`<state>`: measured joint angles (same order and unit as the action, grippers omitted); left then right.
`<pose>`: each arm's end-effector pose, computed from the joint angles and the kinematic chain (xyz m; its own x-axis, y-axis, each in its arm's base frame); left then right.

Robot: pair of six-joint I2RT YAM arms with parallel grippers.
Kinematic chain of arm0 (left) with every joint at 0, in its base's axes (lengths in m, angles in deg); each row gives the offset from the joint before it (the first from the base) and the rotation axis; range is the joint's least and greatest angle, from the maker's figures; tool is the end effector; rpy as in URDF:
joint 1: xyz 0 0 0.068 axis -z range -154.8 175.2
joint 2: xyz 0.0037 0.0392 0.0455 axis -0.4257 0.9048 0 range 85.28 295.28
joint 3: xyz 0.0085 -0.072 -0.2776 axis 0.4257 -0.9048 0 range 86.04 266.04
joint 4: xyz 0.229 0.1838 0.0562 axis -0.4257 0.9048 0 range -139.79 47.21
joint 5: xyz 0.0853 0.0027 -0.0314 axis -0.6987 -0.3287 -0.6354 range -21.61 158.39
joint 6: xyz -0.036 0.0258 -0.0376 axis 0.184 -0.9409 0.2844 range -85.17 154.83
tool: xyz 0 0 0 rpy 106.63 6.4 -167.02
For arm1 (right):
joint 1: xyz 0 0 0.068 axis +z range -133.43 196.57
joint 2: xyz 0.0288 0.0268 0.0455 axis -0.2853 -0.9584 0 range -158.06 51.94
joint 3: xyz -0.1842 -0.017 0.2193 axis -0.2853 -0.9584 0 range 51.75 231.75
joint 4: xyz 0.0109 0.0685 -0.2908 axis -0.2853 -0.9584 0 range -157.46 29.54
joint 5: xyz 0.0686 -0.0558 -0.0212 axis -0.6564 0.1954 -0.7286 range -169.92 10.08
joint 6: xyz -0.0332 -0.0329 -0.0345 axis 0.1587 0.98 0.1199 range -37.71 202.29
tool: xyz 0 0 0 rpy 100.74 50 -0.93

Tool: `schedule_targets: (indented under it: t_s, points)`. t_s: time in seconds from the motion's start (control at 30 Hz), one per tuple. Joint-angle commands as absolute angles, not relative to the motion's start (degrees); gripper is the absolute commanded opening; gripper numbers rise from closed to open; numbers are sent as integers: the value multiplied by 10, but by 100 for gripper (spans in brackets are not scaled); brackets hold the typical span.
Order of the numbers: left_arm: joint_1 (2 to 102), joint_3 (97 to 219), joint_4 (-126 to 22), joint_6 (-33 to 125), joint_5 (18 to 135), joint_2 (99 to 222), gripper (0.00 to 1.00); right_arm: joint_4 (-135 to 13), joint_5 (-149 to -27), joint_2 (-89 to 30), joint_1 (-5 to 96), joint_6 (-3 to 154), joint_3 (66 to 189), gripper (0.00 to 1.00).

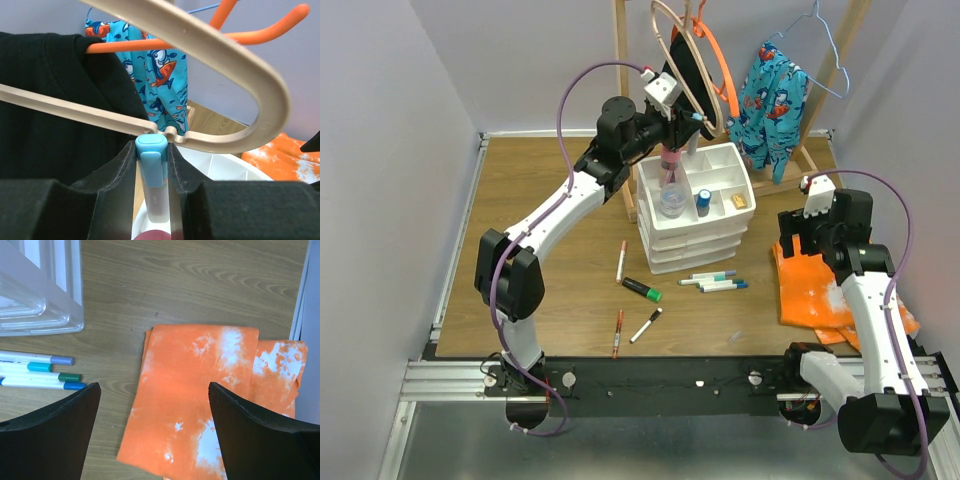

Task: Sort the stationery into containers
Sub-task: Place the pen in the storage box, then pick up the pen from the center of the board.

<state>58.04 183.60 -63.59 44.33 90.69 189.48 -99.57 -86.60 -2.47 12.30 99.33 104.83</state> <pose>0.4030 -0.2788 0.4242 -0.0318 -0.1611 -0.9864 0.8242 0.5541 -0.1170 0.2314 -0.0125 0.3185 -0.6142 -0.2460 -0.7498 -0.2033 0.9674 -0.1509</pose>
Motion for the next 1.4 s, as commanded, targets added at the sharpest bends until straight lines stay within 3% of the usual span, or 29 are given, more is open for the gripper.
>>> schedule_targets:
  t_s: [0.0, 0.17, 0.3, 0.4, 0.73, 0.9, 1.07, 1.27, 1.37]
  points:
    - [580, 1824, -654, 438, 883, 1907, 20, -994, -861, -29, 118, 997, 1056, 96]
    - [580, 1818, -642, 437, 872, 1902, 27, -992, -862, -30, 118, 997, 1055, 96]
    - [580, 1818, -629, 437, 867, 1899, 42, -990, -863, -30, 118, 996, 1054, 96]
    - [580, 1824, -624, 436, 866, 1893, 47, -989, -866, -28, 118, 996, 1052, 96]
    - [580, 1838, -601, 429, 869, 1860, 53, -987, -868, -12, 118, 993, 1052, 96]
    - [580, 1842, -515, 390, 848, 1774, 56, -985, -870, -4, 118, 993, 1051, 96]
    - [580, 1697, -447, 352, 791, 1599, 59, -978, -877, 7, 118, 993, 1046, 96]
    - [580, 1580, -287, 322, 779, 1486, 60, -976, -891, 8, 118, 989, 1043, 96]
    - [580, 1547, -180, 233, 892, 1480, 58, -979, -905, 8, 118, 986, 1044, 96]
